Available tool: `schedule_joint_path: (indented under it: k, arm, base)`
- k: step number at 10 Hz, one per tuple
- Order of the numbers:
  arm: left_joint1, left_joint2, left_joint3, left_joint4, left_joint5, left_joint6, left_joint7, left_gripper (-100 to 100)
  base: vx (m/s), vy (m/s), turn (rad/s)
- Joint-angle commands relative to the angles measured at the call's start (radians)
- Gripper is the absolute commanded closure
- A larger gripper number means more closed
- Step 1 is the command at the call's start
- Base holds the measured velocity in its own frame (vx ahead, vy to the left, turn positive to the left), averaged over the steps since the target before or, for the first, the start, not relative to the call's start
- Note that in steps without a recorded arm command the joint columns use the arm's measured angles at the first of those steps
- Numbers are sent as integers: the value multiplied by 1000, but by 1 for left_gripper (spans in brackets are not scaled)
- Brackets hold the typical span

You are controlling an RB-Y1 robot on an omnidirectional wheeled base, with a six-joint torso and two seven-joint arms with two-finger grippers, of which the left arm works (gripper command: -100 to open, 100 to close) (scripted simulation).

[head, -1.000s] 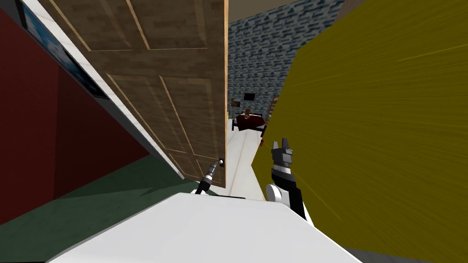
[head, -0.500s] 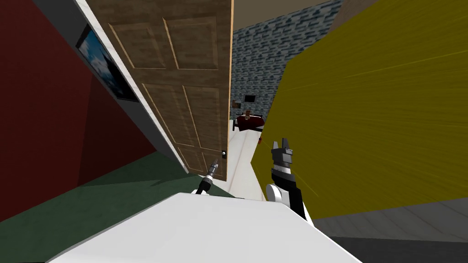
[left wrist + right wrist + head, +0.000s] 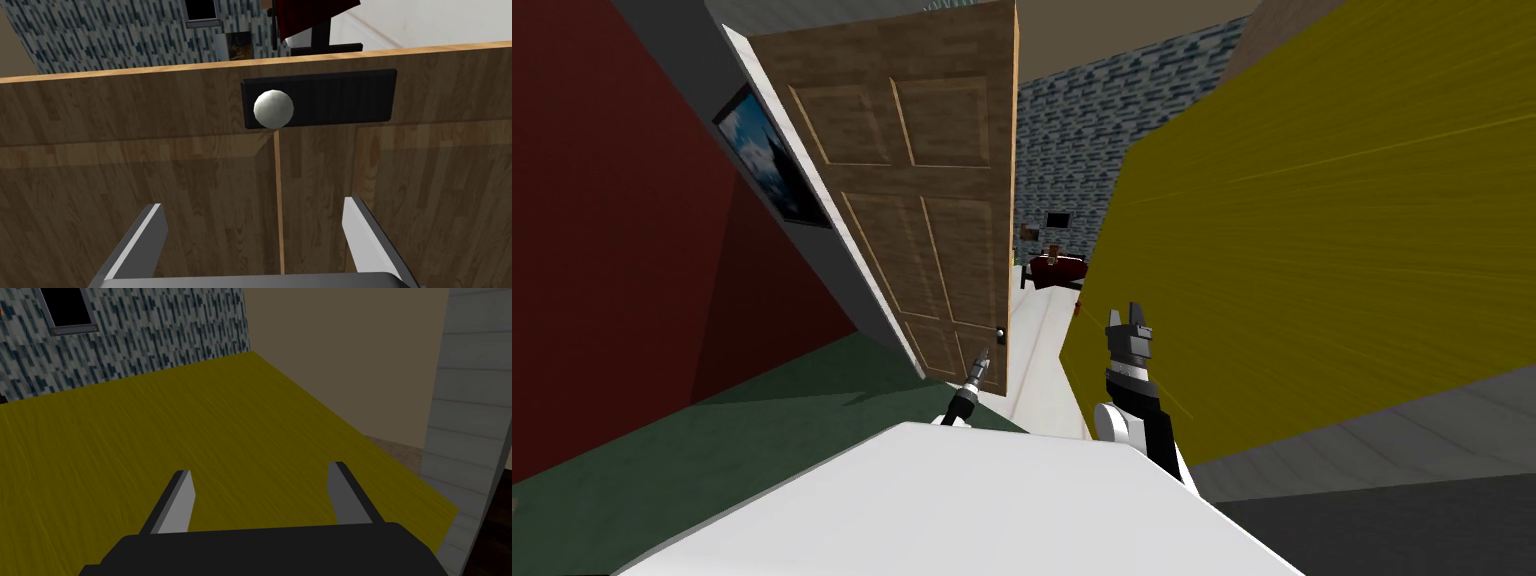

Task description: Push the door open

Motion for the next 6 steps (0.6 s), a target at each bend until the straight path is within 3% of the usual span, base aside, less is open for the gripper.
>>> schedule_joint_path:
  k: [1,6]
  arm:
    - [2,6,2,-2,1,-2,-1,-100]
    - [-5,1,13,12,4,-15,-5,-100]
  base:
    - [187,-23,-16]
    - [192,-26,-22]
